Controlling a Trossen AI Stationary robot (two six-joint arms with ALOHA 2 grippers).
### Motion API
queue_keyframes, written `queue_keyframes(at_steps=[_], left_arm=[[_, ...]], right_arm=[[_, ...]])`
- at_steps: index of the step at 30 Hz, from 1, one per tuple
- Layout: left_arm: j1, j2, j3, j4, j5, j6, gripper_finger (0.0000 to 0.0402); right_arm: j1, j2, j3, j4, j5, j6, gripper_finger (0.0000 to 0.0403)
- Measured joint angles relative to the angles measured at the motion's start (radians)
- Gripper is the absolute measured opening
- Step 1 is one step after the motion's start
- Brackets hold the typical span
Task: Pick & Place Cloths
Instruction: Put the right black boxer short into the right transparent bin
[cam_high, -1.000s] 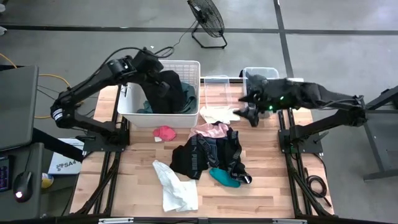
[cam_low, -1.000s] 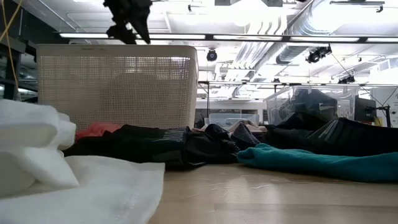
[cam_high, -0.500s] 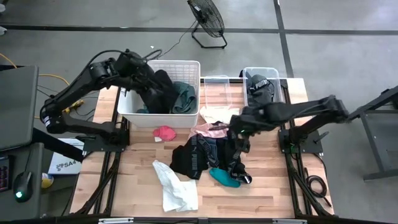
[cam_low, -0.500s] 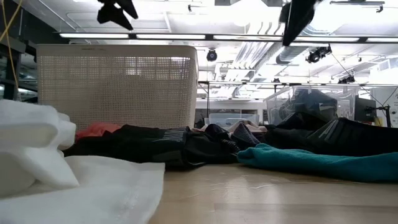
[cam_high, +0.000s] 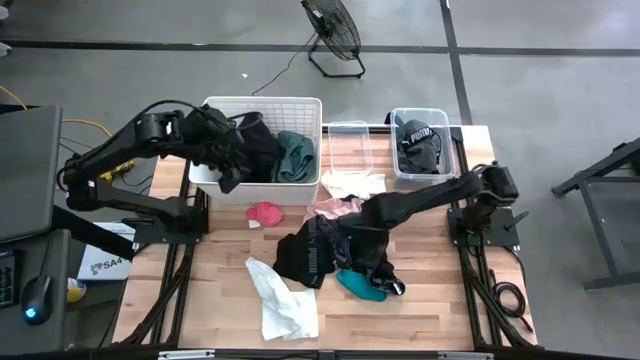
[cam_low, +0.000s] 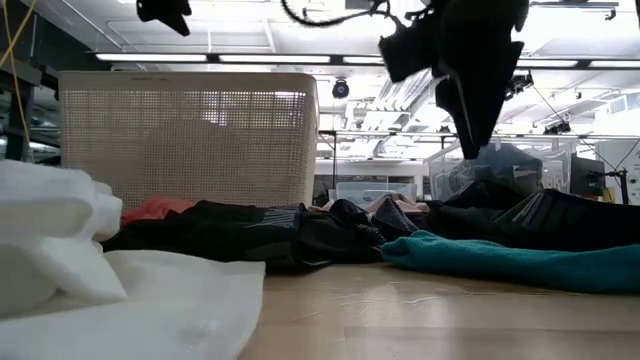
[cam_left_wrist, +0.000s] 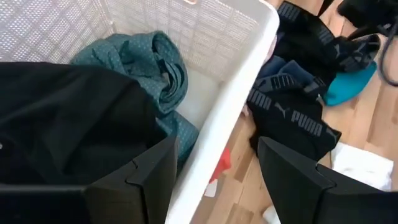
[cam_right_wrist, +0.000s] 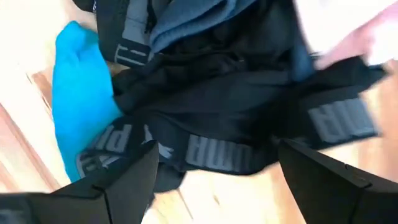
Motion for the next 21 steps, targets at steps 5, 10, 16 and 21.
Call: queue_keyframes(at_steps=[5,10,16,21], left_arm=[[-0.032,-0.030,0.000,-0.012,-0.008,-0.014,0.0216],[-0.036,-0.068,0.000,-0.014,-0.014,-0.018,0.0216],[-0.034,-0.110,0.000,-0.014,-0.013,-0.018,0.0216],[-0.034,-0.130,0.000,-0.014,-0.013,-0.018,0.0216]], right_arm=[[-0.002,0.048,0.000,0.009,-0.031,0.101,0.0321],[-0.012,0.087,0.000,0.013,-0.053,0.266,0.0321],[-0.016,0.144,0.000,0.013,-0.053,0.395,0.0321],[-0.016,0.194,0.000,0.007,-0.047,0.484,0.0321]])
